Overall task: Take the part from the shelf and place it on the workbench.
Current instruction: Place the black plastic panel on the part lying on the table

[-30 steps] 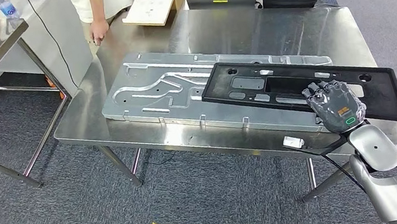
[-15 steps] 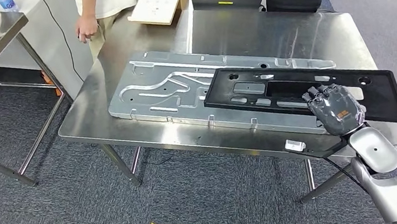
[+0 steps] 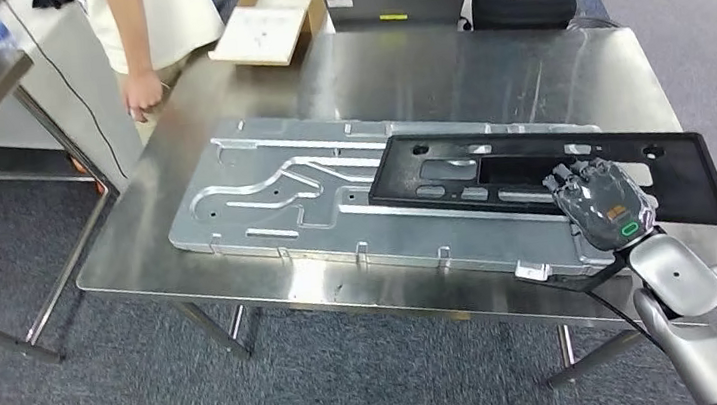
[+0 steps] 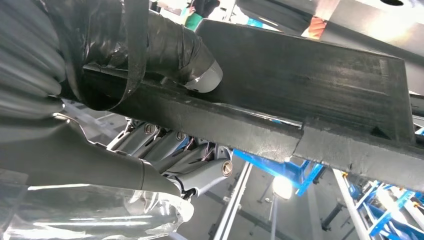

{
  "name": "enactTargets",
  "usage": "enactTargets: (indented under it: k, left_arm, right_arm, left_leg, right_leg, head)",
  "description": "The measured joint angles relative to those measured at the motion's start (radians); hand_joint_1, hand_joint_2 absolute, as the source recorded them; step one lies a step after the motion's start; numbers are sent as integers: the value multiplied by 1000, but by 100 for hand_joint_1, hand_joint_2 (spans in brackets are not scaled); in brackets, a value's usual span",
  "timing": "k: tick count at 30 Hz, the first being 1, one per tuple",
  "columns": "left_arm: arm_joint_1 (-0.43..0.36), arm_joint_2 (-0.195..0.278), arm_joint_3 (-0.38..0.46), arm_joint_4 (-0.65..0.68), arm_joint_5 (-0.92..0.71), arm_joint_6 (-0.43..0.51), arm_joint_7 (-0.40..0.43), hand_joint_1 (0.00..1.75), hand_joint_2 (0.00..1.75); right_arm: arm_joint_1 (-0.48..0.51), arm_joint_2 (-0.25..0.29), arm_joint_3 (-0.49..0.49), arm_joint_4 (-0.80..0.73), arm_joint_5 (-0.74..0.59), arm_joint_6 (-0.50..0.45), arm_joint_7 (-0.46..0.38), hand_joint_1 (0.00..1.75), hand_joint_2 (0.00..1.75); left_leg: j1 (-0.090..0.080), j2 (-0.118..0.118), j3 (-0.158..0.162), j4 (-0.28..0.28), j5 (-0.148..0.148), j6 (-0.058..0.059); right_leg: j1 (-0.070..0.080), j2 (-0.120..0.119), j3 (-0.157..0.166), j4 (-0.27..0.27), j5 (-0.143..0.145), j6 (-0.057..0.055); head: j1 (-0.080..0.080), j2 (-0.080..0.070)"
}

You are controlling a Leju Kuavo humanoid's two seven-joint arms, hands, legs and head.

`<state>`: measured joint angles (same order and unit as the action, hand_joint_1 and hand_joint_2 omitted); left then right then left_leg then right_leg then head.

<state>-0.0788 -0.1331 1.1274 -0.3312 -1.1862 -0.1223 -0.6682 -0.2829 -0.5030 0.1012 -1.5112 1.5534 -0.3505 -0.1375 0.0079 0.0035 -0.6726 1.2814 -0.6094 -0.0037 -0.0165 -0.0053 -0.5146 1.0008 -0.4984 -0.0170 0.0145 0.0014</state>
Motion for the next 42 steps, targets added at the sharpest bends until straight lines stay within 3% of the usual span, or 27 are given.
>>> enactTargets:
  k: [1,2,4,5,6,7,10,12,15,16,17,18,20,22,24,26,27,31,32,33,35,36,38,42]
  left_arm:
    - [1,0,0,0,3,3,6,0,175]
    - [2,0,1,0,6,6,11,0,175]
    - [2,0,1,0,10,10,18,0,175]
    - [2,0,1,1,11,11,19,0,175]
    - [2,0,2,1,12,11,21,0,175]
    - [0,0,2,1,12,11,22,0,175]
    - [-4,-1,2,1,14,11,25,0,175]
    - [-5,-2,2,1,14,12,25,0,175]
    - [-5,-2,3,1,14,12,25,0,175]
    - [-4,-2,3,1,14,11,25,0,175]
    - [-4,-3,3,1,15,11,25,0,175]
    - [-4,-4,3,1,15,10,25,0,175]
    - [-4,-6,3,1,17,6,26,0,175]
    - [-4,-8,3,1,20,3,26,0,175]
    - [-2,-9,3,1,22,1,26,0,175]
    - [-1,-8,3,2,19,0,26,0,175]
    - [-2,-8,3,2,15,1,27,0,175]
    - [0,-8,3,2,5,6,34,0,0]
    - [1,-8,3,2,8,7,36,0,0]
    - [1,-8,3,2,11,8,40,0,0]
    - [0,-8,3,2,15,14,49,0,0]
    - [0,-8,3,2,16,16,51,0,0]
    - [-2,-8,3,2,16,18,54,0,0]
    - [0,-10,3,2,19,18,55,0,0]
  right_arm:
    - [0,0,2,1,0,0,-2,175,175]
    - [0,1,4,1,0,0,-3,175,175]
    - [0,1,7,2,0,0,-5,175,175]
    - [-1,2,9,2,0,0,-6,175,175]
    - [-3,2,12,3,0,0,-8,175,175]
    - [-5,2,15,3,0,0,-8,175,175]
    - [-7,0,21,3,0,-3,-10,175,175]
    - [-6,-3,21,3,0,-7,-11,175,175]
    - [-5,-7,24,5,0,-10,-11,175,175]
    - [-5,-7,27,7,0,-10,-11,175,175]
    - [-4,-7,30,9,0,-9,-11,175,175]
    - [-4,-7,33,10,0,-9,-11,175,175]
    - [-4,-7,35,11,0,-9,-11,175,175]
    - [-4,-9,36,11,0,-9,-10,175,175]
    - [-5,-9,37,12,0,-9,-10,87,87]
    - [-6,-9,39,12,0,-9,-9,0,0]
    - [-9,-9,40,12,0,-10,-9,0,0]
    - [-15,-9,45,13,0,-11,-11,0,0]
    - [-15,-9,45,15,0,-11,-12,0,0]
    - [-15,-9,46,15,0,-11,-13,0,0]
    - [-16,-9,48,16,0,-11,-17,0,0]
    - [-18,-9,49,17,0,-11,-18,0,0]
    - [-20,-9,51,18,0,-12,-19,0,0]
    - [-15,-12,52,18,0,-16,-19,0,0]
  left_leg:
    - [0,0,-35,25,16,1]
    - [0,0,-51,7,55,3]
    - [-3,-1,-32,-124,170,15]
    - [-5,-2,-14,-189,212,20]
    - [-8,-3,0,-231,235,25]
    - [-11,-3,7,-249,240,29]
    - [-11,-4,14,-257,231,43]
    - [-5,-5,21,-269,230,54]
    - [-5,-5,25,-272,223,63]
    - [-6,-6,26,-271,220,63]
    - [-6,-6,28,-269,216,63]
    - [-6,-7,32,-266,211,61]
    - [-8,-9,41,-261,202,57]
    - [-10,-10,45,-259,198,49]
    - [-10,-11,44,-261,199,40]
    - [-12,-10,41,-255,192,28]
    - [-12,-10,33,-236,178,23]
    - [-5,-9,-77,0,73,9]
    - [-4,-9,-90,21,77,7]
    - [-3,-9,-82,0,100,6]
    - [-1,-9,-24,-122,169,10]
    - [-2,-9,8,-184,190,13]
    - [-4,-10,40,-245,194,21]
    - [-2,-10,56,-264,186,43]
  right_leg:
    - [1,2,15,-2,-11,0]
    - [2,4,32,-3,-23,0]
    - [3,7,65,-5,-48,4]
    - [5,9,77,-6,-61,8]
    - [7,11,86,-6,-71,13]
    - [7,13,91,-9,-78,19]
    - [4,13,103,-20,-89,39]
    - [2,10,80,32,-120,49]
    - [-1,9,-45,228,-195,58]
    - [-1,9,-81,268,-194,60]
    - [-1,9,-101,271,-171,60]
    - [-1,9,-100,234,-127,59]
    - [1,7,-64,104,-32,51]
    - [7,6,-41,27,7,41]
    - [12,8,-41,19,8,32]
    - [6,8,-36,12,13,22]
    - [3,7,-33,6,15,16]
    - [2,4,-25,2,12,4]
    - [2,4,-23,2,10,3]
    - [2,5,-20,3,7,3]
    - [2,6,-11,6,-3,8]
    - [4,7,-8,9,-9,12]
    - [7,8,-8,12,-16,22]
    - [5,8,-8,28,-36,44]
  head:
    - [0,0]
    - [0,0]
    - [0,0]
    - [0,0]
    - [0,0]
    - [0,0]
    - [0,0]
    - [1,0]
    - [1,0]
    - [0,0]
    - [1,0]
    - [0,0]
    - [1,0]
    - [0,0]
    - [0,0]
    - [0,0]
    - [0,0]
    - [0,0]
    - [0,0]
    - [0,0]
    - [0,0]
    - [0,0]
    - [0,0]
    - [0,0]
